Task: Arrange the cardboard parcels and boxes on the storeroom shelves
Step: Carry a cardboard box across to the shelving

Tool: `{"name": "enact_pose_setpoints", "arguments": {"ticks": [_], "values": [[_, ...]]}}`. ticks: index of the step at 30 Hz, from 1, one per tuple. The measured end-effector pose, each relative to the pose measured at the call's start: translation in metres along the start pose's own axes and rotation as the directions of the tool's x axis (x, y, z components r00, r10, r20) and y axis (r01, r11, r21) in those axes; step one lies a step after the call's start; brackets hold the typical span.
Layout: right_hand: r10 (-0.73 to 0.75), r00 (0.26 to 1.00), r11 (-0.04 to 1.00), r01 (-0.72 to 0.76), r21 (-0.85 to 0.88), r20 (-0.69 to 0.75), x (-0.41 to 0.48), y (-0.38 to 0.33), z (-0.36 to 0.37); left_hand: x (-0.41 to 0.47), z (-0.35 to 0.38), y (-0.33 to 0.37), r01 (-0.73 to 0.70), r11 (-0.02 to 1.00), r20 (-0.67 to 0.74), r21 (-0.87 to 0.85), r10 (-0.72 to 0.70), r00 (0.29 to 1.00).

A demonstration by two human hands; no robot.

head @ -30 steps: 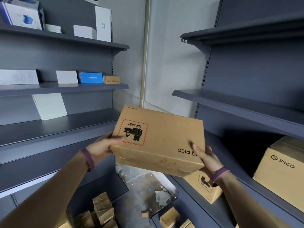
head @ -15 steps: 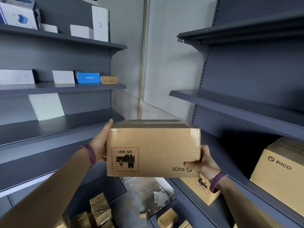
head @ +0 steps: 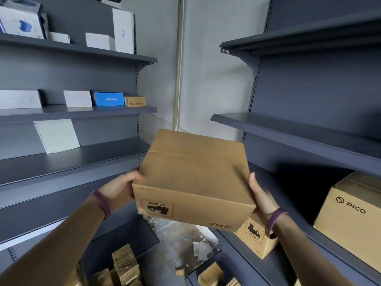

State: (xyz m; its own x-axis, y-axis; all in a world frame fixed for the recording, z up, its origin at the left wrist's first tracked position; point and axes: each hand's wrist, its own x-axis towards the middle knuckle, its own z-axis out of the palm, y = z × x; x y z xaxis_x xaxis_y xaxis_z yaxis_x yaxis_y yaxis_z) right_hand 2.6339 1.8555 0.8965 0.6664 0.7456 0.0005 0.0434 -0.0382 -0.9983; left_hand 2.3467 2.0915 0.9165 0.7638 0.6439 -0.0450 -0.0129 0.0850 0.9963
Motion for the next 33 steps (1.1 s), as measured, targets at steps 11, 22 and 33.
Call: {"name": "enact_pose_setpoints", "arguments": {"ticks": [11, 22, 33], "values": [[-0.16, 0.987, 0.981, 0.155, -0.115, -0.031, -0.007, 0.007, 0.004, 0.007, 0.007, 0.009, 0.103, 0.98, -0.14, 0.171, -0.079, 0.987], [-0.321, 0.931, 0.933, 0.279, -0.228, -0.175, -0.015, 0.022, 0.024, -0.003, 0.02, 0.026, 0.128, 0.99, -0.163, -0.053, -0.135, 0.977], [-0.339, 0.907, 0.929, 0.281, -0.242, -0.249, -0.013, 0.045, 0.029, -0.003, 0.013, 0.018, 0.126, 0.954, -0.134, -0.273, -0.167, 0.977]]}}
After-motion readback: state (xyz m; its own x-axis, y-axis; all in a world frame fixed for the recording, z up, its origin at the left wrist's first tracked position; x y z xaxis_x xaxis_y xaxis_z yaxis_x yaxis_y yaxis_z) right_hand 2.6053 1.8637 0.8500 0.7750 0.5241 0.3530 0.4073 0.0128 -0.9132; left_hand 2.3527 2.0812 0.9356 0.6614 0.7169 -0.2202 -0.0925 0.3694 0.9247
